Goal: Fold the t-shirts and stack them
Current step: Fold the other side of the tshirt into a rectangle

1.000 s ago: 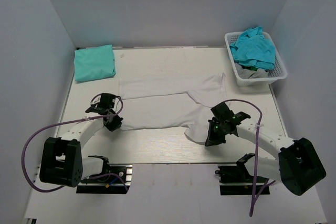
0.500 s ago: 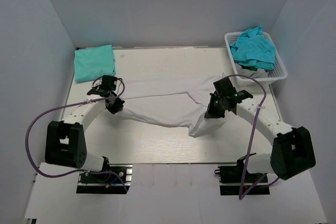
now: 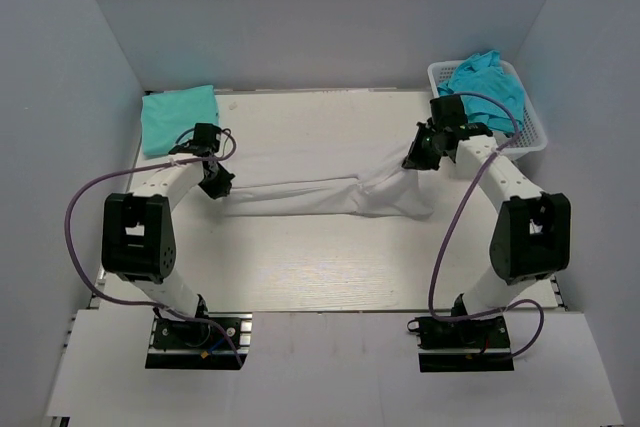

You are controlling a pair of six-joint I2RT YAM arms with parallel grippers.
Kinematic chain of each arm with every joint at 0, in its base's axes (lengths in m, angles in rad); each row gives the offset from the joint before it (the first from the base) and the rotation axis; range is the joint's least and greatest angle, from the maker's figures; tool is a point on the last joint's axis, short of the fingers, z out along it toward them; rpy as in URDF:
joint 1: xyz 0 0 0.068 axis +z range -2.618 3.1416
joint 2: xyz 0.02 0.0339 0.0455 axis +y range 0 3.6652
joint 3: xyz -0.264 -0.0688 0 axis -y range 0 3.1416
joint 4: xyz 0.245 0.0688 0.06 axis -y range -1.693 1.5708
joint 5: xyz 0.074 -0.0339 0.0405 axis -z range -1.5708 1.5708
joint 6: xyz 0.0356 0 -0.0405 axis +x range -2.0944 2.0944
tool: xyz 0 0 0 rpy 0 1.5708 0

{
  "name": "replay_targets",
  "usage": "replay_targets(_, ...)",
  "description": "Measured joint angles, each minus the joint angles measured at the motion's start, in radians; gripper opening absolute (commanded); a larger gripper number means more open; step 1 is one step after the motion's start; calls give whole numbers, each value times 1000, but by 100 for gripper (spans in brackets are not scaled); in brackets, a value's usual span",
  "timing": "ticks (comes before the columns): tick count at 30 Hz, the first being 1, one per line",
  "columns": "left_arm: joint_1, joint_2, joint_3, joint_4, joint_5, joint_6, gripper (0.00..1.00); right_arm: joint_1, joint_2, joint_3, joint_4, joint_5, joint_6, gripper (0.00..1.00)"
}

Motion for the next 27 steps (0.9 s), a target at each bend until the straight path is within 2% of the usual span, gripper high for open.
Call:
replay_targets(6, 6, 150, 140, 9, 4, 30, 0, -36, 199, 198, 3, -64, -90, 0)
replay_targets(11, 12, 192, 163, 16, -2, 35, 1, -47, 409, 392, 4, -118, -168, 0)
replay_targets(12, 14, 199, 172, 14, -7, 34, 8, -49, 447, 429, -3, -124, -179, 0)
replay_targets(13, 16, 210, 192, 9, -13, 31, 46, -51, 483, 461, -3, -127, -193, 3)
replay_targets(14, 18, 222, 214, 6, -19, 37, 75, -52, 512, 489, -9, -129, -200, 19)
replay_targets(15, 19, 236, 237, 0, -23, 37, 95, -54, 540, 524, -24, -130, -203, 30)
replay_targets(16, 20, 253, 266, -11, -25, 36, 100, -55, 567, 558, -28, -128, -211, 43)
replay_targets(17, 21, 270, 295, -19, -26, 40, 100, -55, 587, 586, -31, -125, -214, 80)
replay_targets(18, 22, 283, 319, -25, -27, 43, 100, -56, 602, 609, -38, -121, -212, 85)
replay_targets(19, 22, 293, 336, -34, -27, 44, 100, -57, 613, 629, -40, -116, -224, 85)
replay_targets(20, 22, 298, 348, -42, -27, 45, 100, -56, 615, 636, -37, -111, -225, 90)
replay_targets(22, 22, 299, 358, -57, -27, 45, 100, -56, 601, 628, -41, -106, -230, 90)
replay_targets(27, 18, 262, 359, -80, -19, 45, 100, -55, 392, 331, 16, -111, -252, 90)
